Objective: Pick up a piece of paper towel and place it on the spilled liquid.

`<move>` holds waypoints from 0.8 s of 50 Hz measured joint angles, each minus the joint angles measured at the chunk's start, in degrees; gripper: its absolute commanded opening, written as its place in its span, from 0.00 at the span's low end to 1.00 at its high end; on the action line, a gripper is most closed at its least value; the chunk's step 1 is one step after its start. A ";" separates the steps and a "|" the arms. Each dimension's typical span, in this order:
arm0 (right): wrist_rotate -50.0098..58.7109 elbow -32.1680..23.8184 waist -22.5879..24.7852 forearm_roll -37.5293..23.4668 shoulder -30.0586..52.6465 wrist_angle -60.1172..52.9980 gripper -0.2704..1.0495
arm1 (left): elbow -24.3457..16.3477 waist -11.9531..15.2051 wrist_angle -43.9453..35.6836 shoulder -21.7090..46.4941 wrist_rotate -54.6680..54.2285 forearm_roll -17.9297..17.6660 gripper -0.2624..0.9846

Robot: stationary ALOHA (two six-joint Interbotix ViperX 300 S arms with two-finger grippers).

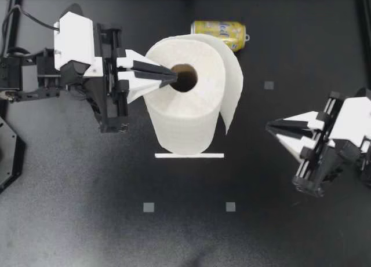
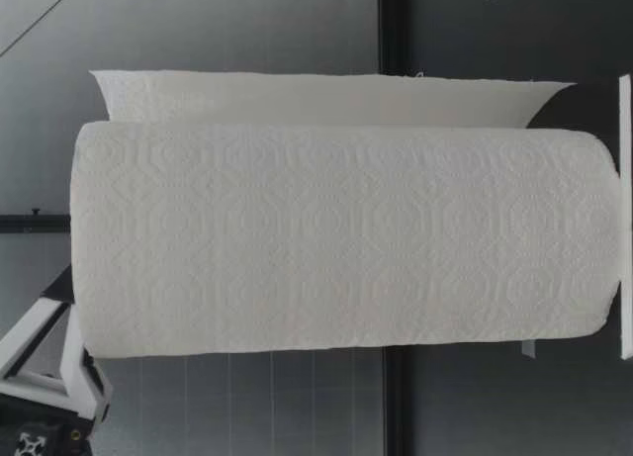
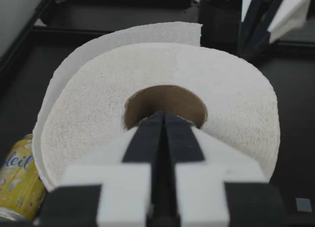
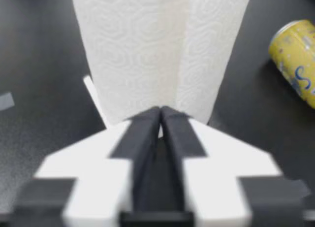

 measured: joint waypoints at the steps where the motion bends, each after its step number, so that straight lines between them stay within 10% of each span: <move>1: 1.58 0.09 0.00 -0.79 0.88 0.18 0.73 | -0.09 0.00 0.00 0.09 0.09 0.00 0.28; 40: 13.36 -11.25 -2.64 -6.33 22.15 21.18 0.84 | -0.44 0.00 -0.09 0.70 0.00 -0.62 0.28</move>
